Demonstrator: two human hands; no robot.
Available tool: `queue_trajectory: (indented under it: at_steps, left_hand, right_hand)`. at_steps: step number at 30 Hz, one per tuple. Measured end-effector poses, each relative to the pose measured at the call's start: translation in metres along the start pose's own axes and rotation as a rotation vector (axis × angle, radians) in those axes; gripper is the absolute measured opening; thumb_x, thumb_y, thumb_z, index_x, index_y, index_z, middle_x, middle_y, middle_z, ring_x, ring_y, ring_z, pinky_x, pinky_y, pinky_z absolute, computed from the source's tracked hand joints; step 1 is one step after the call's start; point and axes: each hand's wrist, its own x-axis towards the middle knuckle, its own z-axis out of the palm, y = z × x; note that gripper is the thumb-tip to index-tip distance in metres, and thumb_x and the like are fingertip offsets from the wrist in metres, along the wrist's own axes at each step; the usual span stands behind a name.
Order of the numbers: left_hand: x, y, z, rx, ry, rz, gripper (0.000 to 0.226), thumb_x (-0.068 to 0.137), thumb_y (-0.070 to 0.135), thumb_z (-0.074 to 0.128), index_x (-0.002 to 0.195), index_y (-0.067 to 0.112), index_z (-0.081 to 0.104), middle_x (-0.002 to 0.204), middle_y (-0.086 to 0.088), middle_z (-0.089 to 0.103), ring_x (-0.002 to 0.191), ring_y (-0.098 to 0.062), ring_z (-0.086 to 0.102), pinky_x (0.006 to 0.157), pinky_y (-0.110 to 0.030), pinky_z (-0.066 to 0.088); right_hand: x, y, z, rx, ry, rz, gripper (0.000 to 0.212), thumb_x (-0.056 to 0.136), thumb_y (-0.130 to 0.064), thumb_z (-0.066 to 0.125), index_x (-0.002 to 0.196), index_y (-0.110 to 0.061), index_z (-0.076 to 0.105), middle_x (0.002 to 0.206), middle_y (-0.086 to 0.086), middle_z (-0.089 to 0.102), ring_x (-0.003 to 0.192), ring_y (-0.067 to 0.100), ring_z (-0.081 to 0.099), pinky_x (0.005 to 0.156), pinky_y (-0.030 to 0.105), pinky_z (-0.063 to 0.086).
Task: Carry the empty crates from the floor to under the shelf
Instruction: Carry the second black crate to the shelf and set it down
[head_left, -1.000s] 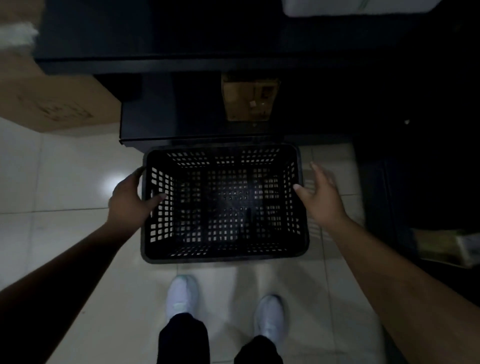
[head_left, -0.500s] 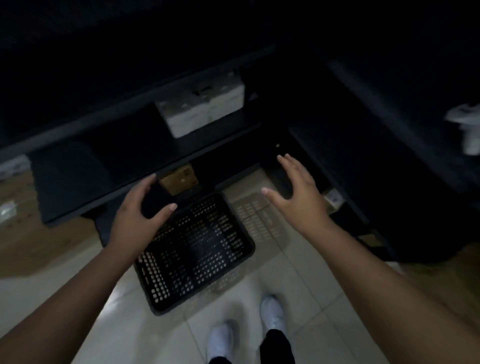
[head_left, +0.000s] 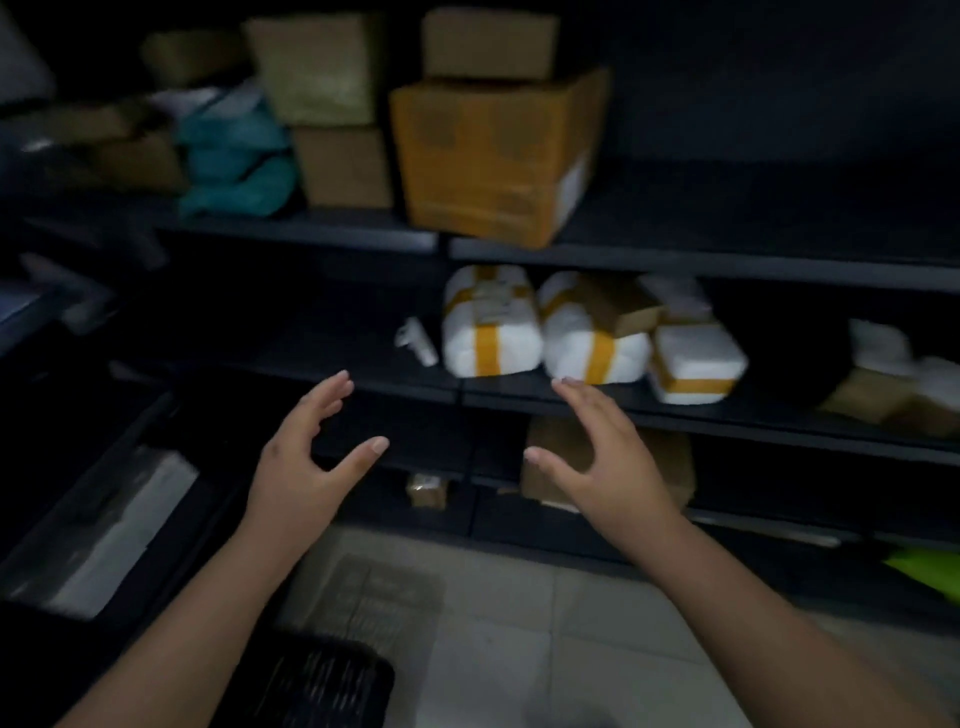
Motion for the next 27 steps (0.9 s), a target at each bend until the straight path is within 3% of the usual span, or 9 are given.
queue_trajectory:
  at_steps: [3, 5, 8, 12, 16, 18, 21, 24, 27]
  left_hand:
    - [0.035, 0.078, 0.059, -0.028, -0.136, 0.157, 0.066, 0.078, 0.061, 0.068, 0.138, 0.055, 0.044, 0.135, 0.033, 0.055, 0.125, 0.005, 0.051, 0.097, -0.015, 0.039]
    - [0.047, 0.127, 0.099, -0.055, -0.207, 0.229, 0.064, 0.077, 0.067, 0.066, 0.135, 0.059, 0.043, 0.134, 0.034, 0.055, 0.124, 0.005, 0.052, 0.095, -0.010, 0.039]
    - [0.051, 0.200, 0.159, -0.094, -0.303, 0.329, 0.066, 0.076, 0.077, 0.062, 0.135, 0.056, 0.042, 0.131, 0.034, 0.057, 0.121, 0.006, 0.054, 0.093, -0.011, 0.040]
    - [0.042, 0.302, 0.263, -0.139, -0.442, 0.468, 0.068, 0.078, 0.072, 0.063, 0.140, 0.049, 0.045, 0.132, 0.033, 0.056, 0.123, 0.004, 0.053, 0.095, -0.016, 0.042]
    - [0.009, 0.406, 0.396, -0.180, -0.564, 0.598, 0.074, 0.078, 0.074, 0.061, 0.143, 0.044, 0.044, 0.135, 0.032, 0.053, 0.127, 0.006, 0.049, 0.100, -0.023, 0.040]
    - [-0.016, 0.456, 0.461, -0.203, -0.648, 0.651, 0.073, 0.077, 0.072, 0.062, 0.143, 0.047, 0.042, 0.135, 0.035, 0.051, 0.127, 0.010, 0.046, 0.099, -0.017, 0.036]
    - [-0.054, 0.524, 0.551, -0.236, -0.766, 0.736, 0.080, 0.074, 0.081, 0.059, 0.145, 0.047, 0.041, 0.136, 0.033, 0.051, 0.127, 0.010, 0.045, 0.098, -0.013, 0.034]
    - [-0.088, 0.582, 0.629, -0.283, -0.900, 0.808, 0.085, 0.070, 0.083, 0.060, 0.144, 0.044, 0.044, 0.135, 0.034, 0.051, 0.126, 0.012, 0.044, 0.098, -0.010, 0.034]
    - [-0.115, 0.628, 0.699, -0.353, -1.032, 0.861, 0.076, 0.075, 0.068, 0.070, 0.142, 0.042, 0.047, 0.138, 0.019, 0.056, 0.130, 0.000, 0.048, 0.104, -0.024, 0.040]
  right_hand:
    - [-0.030, 0.027, -0.081, -0.033, 0.124, 0.087, 0.073, 0.084, -0.064, 0.058, 0.148, -0.040, 0.035, 0.144, -0.027, 0.031, 0.135, -0.010, 0.019, 0.109, 0.016, 0.018]
    - [-0.052, 0.044, -0.133, -0.060, 0.185, 0.150, 0.072, 0.084, -0.062, 0.058, 0.148, -0.037, 0.037, 0.146, -0.023, 0.034, 0.138, -0.003, 0.024, 0.113, 0.023, 0.024]
    - [-0.089, 0.067, -0.210, -0.098, 0.272, 0.209, 0.072, 0.085, -0.063, 0.057, 0.148, -0.036, 0.037, 0.150, -0.019, 0.037, 0.141, 0.004, 0.028, 0.114, 0.028, 0.027]
    - [-0.153, 0.115, -0.318, -0.169, 0.431, 0.284, 0.077, 0.081, -0.072, 0.050, 0.148, -0.038, 0.036, 0.150, -0.018, 0.038, 0.141, 0.005, 0.029, 0.112, 0.027, 0.028]
    - [-0.246, 0.175, -0.429, -0.257, 0.615, 0.396, 0.082, 0.077, -0.077, 0.045, 0.148, -0.035, 0.038, 0.148, -0.012, 0.042, 0.139, 0.008, 0.033, 0.112, 0.031, 0.032]
    - [-0.296, 0.200, -0.481, -0.290, 0.698, 0.474, 0.084, 0.076, -0.076, 0.048, 0.147, -0.032, 0.040, 0.149, -0.007, 0.043, 0.138, 0.013, 0.037, 0.111, 0.034, 0.033]
    - [-0.367, 0.231, -0.551, -0.341, 0.805, 0.590, 0.085, 0.076, -0.075, 0.050, 0.149, -0.033, 0.038, 0.152, -0.008, 0.040, 0.140, 0.013, 0.035, 0.109, 0.027, 0.030]
    - [-0.427, 0.254, -0.604, -0.373, 0.935, 0.701, 0.084, 0.078, -0.073, 0.053, 0.149, -0.033, 0.036, 0.153, -0.009, 0.039, 0.140, 0.014, 0.036, 0.111, 0.033, 0.035]
    - [-0.471, 0.276, -0.637, -0.419, 1.040, 0.811, 0.077, 0.082, -0.063, 0.061, 0.149, -0.033, 0.037, 0.152, -0.009, 0.040, 0.139, 0.014, 0.038, 0.109, 0.032, 0.036]
